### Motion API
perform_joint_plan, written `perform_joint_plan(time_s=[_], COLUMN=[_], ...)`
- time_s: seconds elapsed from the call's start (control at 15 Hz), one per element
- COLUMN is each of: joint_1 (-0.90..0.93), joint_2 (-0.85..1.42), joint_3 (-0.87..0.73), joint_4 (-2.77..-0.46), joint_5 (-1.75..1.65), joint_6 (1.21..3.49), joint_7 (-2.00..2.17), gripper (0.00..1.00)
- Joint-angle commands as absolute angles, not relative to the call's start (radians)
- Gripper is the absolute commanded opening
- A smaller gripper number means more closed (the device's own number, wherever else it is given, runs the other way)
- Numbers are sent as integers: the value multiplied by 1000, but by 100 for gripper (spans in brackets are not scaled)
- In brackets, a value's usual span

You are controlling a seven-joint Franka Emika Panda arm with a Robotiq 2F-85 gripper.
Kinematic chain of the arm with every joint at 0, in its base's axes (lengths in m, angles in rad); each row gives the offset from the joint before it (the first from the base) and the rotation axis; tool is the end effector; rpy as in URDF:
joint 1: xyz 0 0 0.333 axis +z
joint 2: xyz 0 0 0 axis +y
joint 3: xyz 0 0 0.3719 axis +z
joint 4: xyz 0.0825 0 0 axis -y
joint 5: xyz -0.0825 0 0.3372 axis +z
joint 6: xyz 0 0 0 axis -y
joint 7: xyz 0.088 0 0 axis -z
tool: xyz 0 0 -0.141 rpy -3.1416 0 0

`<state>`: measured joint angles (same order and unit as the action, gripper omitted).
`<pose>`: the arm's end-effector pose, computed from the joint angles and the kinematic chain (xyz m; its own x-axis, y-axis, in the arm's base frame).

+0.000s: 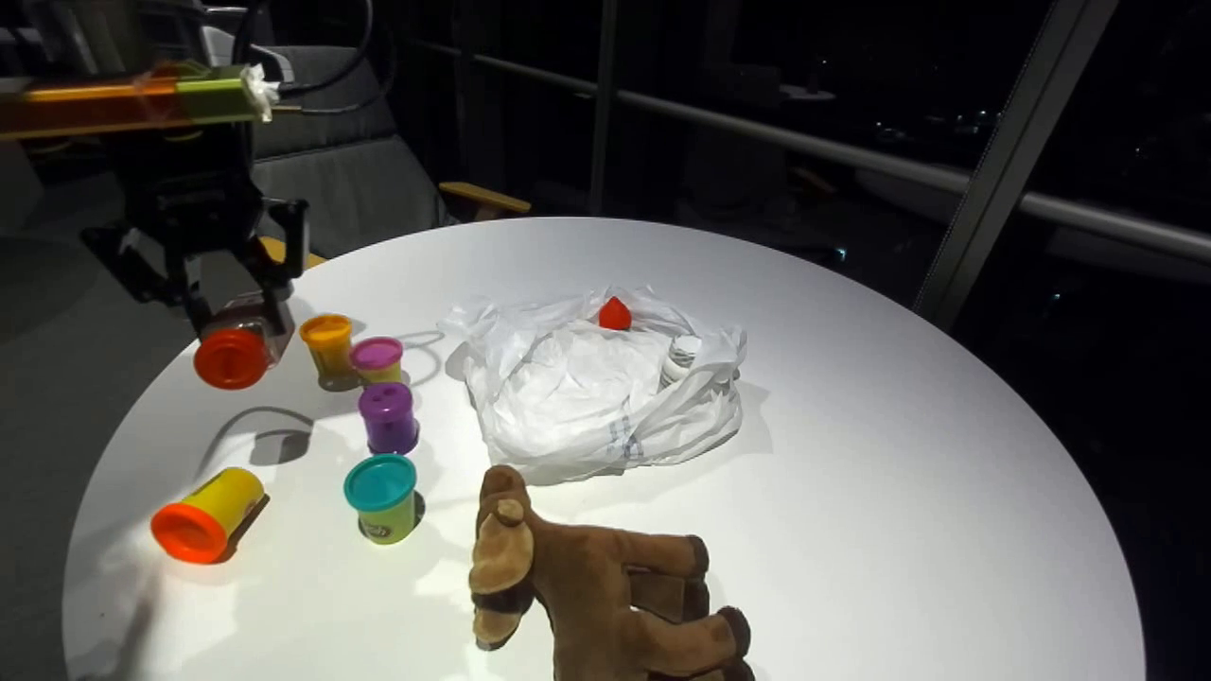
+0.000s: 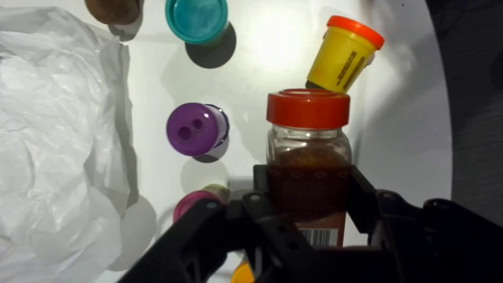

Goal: Remove all the contents from the white plastic bag one at a time and put them on the table

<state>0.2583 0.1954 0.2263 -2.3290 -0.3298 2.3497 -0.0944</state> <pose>0.4305 0.2117 0.3034 0.6710 0.7156 -0.1941 0.7406 -0.6593 0.1296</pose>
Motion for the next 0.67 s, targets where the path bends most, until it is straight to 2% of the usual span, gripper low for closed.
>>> perform_joint_plan(time_s=[0.0,0.6], joint_1=[261,270], joint_2=[167,423], joint_3=[248,173], joint_4=[-2407,-2387], joint_5=[-319,-462], joint_6=[2448,2685], joint_7=[-130,-173], gripper=[24,24])
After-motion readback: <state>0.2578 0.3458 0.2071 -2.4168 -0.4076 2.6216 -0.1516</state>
